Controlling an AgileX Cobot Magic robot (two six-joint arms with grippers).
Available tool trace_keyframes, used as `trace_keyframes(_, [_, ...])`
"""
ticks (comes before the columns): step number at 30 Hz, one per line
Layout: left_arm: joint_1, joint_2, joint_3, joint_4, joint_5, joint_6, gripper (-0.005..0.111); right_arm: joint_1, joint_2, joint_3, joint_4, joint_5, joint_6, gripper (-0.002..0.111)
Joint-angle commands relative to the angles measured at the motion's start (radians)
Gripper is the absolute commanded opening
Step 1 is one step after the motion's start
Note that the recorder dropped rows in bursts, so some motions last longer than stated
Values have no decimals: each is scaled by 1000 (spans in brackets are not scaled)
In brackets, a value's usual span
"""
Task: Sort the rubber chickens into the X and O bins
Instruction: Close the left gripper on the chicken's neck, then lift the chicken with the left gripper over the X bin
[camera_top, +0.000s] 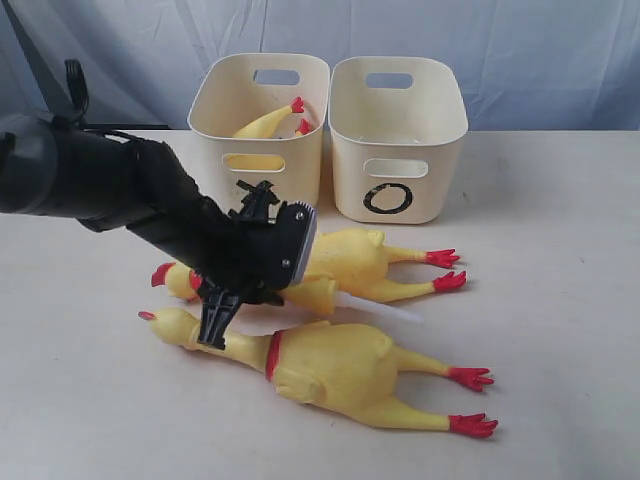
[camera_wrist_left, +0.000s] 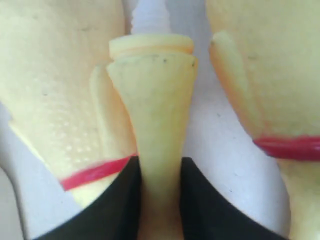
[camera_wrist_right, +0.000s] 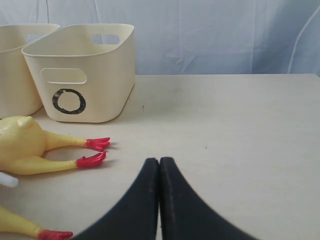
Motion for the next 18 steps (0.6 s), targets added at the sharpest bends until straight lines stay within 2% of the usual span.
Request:
trace_keyframes(1, [-5, -54, 1, -47, 9, -3, 0, -3, -5, 3, -1, -12, -3, 0])
trace_keyframes(5, [-5, -99, 1, -85, 19, -10, 0, -3, -5, 3, -1, -12, -3, 0])
trace_keyframes(11, [-5, -172, 1, -113, 6, -132, 0, -3, -5, 3, -1, -12, -3, 0])
trace_keyframes(14, [-2, -197, 1, -116, -54, -185, 0, -3, -5, 3, -1, -12, -3, 0])
trace_keyframes(18, [-2, -218, 1, -145, -209, -240, 0, -3, -5, 3, -1, -12, -3, 0])
